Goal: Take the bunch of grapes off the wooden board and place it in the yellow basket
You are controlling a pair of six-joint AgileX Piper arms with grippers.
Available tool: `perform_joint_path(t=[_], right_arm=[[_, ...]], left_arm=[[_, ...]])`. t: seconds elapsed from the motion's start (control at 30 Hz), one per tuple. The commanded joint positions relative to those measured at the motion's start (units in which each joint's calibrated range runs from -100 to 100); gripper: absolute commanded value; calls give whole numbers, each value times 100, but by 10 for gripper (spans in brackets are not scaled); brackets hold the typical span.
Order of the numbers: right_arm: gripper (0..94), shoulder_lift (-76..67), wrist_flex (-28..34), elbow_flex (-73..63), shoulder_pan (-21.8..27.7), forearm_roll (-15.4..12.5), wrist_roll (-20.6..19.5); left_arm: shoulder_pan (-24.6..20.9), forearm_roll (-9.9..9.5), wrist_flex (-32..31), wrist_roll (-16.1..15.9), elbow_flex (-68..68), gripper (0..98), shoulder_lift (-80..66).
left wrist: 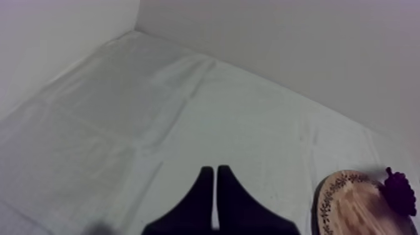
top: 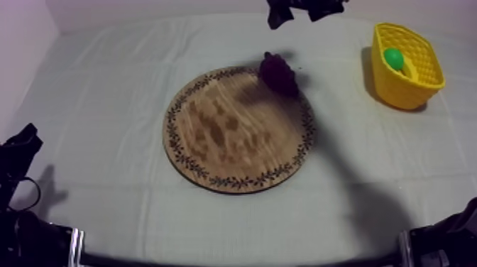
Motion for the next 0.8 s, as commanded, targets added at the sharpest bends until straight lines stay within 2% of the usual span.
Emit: perform_joint_path(t=[0.0, 0.77], right_arm=[[817, 112, 66, -73, -10, 17, -18], [858, 2200, 98, -1050, -2, 314, -218]], left_arm=[[-1, 1, 3, 0, 4, 0, 3], [-1, 1, 3, 0, 4, 0, 3]])
